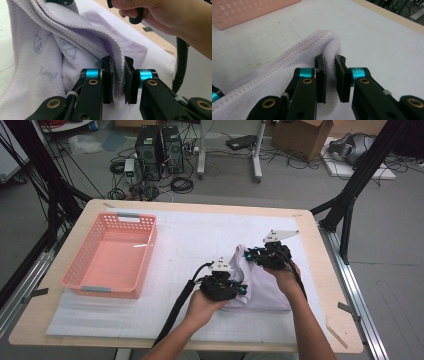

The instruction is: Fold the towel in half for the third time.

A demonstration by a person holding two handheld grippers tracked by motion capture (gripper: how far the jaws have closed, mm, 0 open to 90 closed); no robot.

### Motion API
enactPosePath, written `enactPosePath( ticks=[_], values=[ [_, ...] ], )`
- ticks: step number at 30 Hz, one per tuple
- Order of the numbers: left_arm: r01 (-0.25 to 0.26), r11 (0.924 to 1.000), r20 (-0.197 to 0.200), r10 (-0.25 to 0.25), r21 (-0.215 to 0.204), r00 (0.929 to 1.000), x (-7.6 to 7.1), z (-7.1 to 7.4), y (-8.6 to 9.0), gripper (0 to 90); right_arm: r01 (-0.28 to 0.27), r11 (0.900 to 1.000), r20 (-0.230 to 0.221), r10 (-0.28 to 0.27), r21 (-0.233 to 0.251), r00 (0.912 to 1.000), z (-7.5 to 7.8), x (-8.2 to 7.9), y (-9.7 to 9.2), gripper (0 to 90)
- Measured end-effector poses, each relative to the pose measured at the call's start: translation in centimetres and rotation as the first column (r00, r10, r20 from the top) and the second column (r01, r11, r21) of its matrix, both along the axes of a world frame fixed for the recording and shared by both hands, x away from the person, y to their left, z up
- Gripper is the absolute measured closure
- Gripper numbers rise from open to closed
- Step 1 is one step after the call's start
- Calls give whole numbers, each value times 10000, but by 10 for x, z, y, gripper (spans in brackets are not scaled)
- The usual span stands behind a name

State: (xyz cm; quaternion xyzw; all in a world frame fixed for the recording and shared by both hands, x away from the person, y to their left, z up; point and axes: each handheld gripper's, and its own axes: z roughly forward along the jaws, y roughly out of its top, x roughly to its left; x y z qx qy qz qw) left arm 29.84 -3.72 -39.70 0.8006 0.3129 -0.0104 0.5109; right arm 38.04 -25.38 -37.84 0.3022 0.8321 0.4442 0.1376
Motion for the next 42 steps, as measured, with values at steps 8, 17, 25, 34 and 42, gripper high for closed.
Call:
enactPosePath(
  ticks=[8, 17, 25, 34, 42],
  values=[
    [1, 10000, 156, -2, 70, 9999, 2, -8, -15, 759, 251, 9992, -183, -257, -308, 9995, -13, 3, -17, 807],
    [-330, 9991, 1102, 356, -253, 9933, -6, 6, 10, 415, 232, 9970, 65, -228, -738, 9997, -14, 4, -23, 808],
    [-905, 9954, 1589, 942, -304, 9828, -7, 3, 56, 365, 233, 9932, 321, -198, -1143, 9993, -11, 0, -32, 807],
    [-1314, 9912, 1492, 1327, -180, 9799, -11, -17, 91, 350, 485, 9892, 94, -476, -1383, 9988, -19, -4, -54, 802],
    [-1698, 9852, 1385, 1714, -234, 9754, -15, -24, 112, 352, 983, 9905, -115, -999, -964, 9949, -28, -11, -72, 738]
  ],
)
